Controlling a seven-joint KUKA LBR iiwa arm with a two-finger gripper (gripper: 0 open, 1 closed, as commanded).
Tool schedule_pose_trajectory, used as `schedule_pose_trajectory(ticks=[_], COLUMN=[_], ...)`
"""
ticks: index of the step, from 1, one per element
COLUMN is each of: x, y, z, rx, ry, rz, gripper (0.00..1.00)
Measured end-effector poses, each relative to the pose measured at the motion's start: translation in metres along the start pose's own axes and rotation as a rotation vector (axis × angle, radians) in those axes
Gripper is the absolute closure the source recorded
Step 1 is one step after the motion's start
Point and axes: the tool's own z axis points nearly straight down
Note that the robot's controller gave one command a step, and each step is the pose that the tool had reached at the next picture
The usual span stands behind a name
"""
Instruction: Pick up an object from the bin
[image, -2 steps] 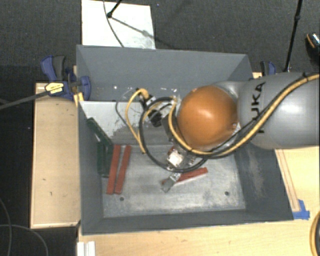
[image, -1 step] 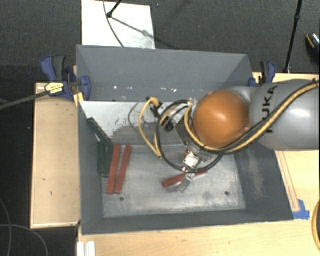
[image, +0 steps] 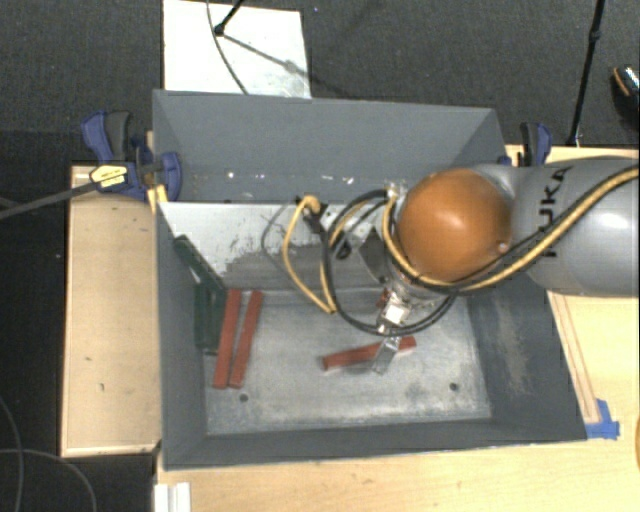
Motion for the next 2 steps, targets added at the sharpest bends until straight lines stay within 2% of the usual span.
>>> schedule_pose_trajectory(ticks=[1,2], x=[-0.071,-0.046], y=[0.029,-0.022], z=[0.001,-0.001], rx=[-0.004,0.003], ry=[-0.006,-0.001], rz=[-0.086,0.089], gripper=[0.0,0.0])
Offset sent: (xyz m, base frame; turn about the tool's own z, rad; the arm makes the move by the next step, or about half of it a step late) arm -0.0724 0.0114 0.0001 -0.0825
